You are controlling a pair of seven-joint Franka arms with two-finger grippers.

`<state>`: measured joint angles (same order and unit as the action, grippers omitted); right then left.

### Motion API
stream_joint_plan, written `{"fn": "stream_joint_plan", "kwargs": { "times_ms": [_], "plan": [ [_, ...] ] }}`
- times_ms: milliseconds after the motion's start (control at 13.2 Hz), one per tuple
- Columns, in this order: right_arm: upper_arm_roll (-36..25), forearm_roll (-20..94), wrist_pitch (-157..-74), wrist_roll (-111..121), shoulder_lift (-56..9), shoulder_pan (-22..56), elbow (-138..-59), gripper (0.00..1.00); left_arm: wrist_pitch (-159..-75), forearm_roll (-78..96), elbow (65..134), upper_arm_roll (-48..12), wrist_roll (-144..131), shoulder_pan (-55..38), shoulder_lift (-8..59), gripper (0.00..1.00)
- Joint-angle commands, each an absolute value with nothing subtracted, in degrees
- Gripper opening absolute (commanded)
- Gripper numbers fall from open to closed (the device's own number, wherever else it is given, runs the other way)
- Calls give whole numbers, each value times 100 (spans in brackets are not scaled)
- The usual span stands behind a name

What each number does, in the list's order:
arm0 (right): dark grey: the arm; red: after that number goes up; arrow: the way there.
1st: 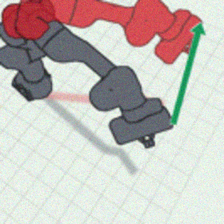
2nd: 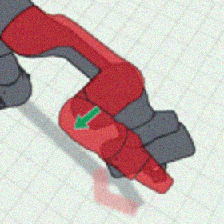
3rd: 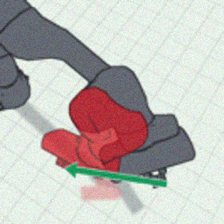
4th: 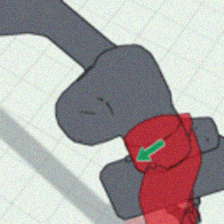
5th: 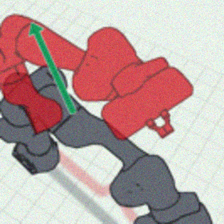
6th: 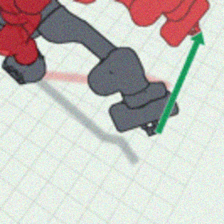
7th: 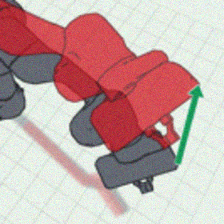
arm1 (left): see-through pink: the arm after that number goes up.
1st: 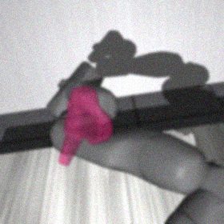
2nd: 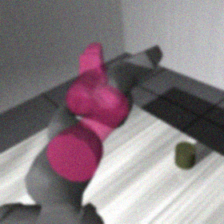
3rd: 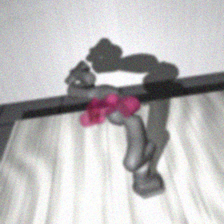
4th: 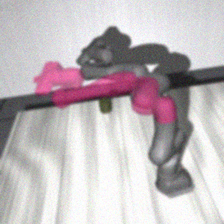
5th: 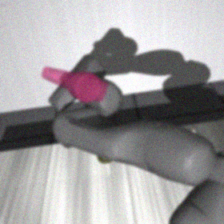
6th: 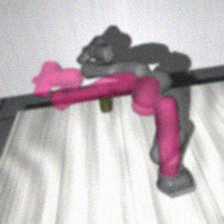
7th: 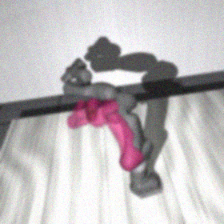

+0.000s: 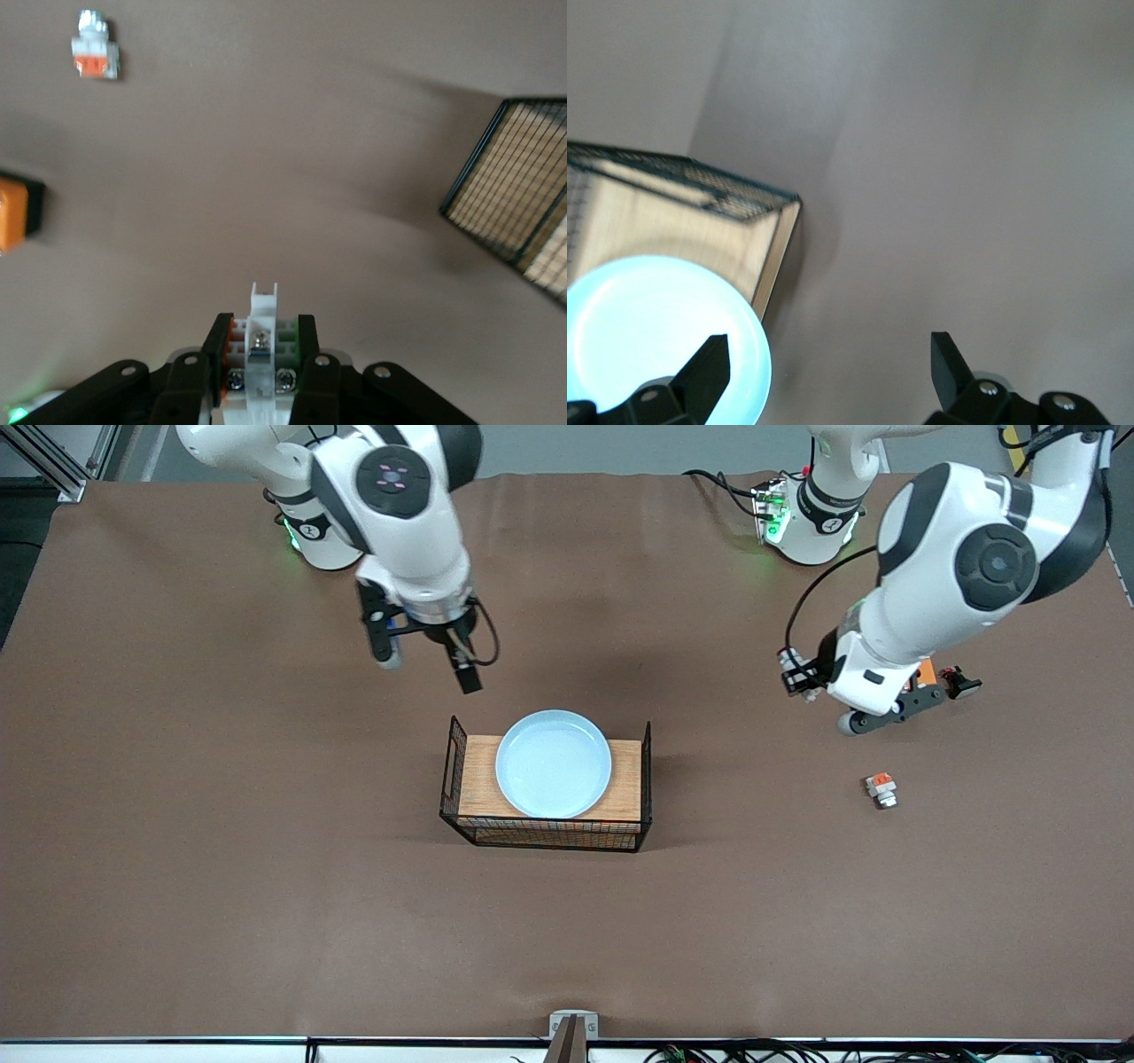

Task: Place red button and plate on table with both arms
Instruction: 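Carry the button toward the orange box while the right gripper reaches the plate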

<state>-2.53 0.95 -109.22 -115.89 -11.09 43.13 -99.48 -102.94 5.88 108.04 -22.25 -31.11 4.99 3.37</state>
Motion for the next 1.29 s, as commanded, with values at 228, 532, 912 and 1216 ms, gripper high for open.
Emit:
{"fn": "stream_joint_plan", "kwargs": {
  "times_ms": [228,532,912,1216],
  "plan": [
    [-334,18,-10907,-12972,-2934,4658,-8123,99,-10581,362,10810,-2224,-1057,896,1000,16],
    [-334,-105,-10977,-13183,-3331,4684,-7813,99,-11134,-70,10810,-2224,-976,923,1625,17],
    [-334,-184,-11197,-13473,-3471,4869,-7822,99,-12197,-597,10819,-2206,-993,1028,2477,17],
    [-334,-202,-11276,-13587,-3595,4948,-7822,99,-12804,-799,10828,-2180,-1081,1002,2970,17]
  ]
}}
